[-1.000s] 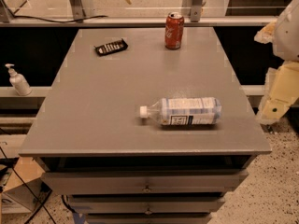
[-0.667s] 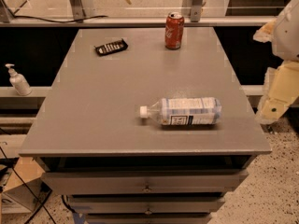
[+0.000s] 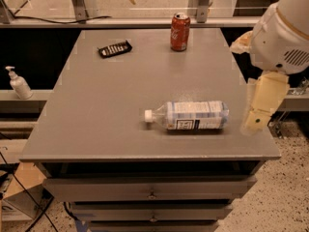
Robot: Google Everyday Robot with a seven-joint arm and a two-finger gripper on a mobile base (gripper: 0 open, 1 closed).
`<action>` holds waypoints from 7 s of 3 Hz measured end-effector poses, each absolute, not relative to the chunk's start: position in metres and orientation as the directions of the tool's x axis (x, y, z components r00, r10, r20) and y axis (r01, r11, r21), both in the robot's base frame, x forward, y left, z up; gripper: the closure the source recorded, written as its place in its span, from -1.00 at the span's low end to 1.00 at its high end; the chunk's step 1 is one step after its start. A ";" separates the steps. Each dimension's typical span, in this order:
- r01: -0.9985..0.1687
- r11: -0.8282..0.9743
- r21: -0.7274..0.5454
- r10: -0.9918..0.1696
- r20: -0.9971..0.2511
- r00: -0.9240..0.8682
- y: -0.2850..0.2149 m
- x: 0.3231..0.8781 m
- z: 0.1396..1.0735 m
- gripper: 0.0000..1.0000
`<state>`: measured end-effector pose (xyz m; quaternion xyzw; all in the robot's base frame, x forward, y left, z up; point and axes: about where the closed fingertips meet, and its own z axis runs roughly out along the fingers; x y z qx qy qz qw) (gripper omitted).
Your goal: Place blue plastic bottle upright
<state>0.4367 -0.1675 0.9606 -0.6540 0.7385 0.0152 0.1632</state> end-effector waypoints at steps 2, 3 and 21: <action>-0.987 0.068 -0.145 -0.954 -0.298 -0.022 -0.132 0.432 0.949 -1.00; -0.986 0.063 -0.152 -0.963 -0.270 -0.020 -0.130 0.437 0.948 -1.00; -0.944 0.322 -0.078 -0.174 -0.985 0.022 -0.132 0.522 0.944 1.00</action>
Offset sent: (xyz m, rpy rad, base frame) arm -0.0041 0.0302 -0.0107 0.0337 0.0376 0.0728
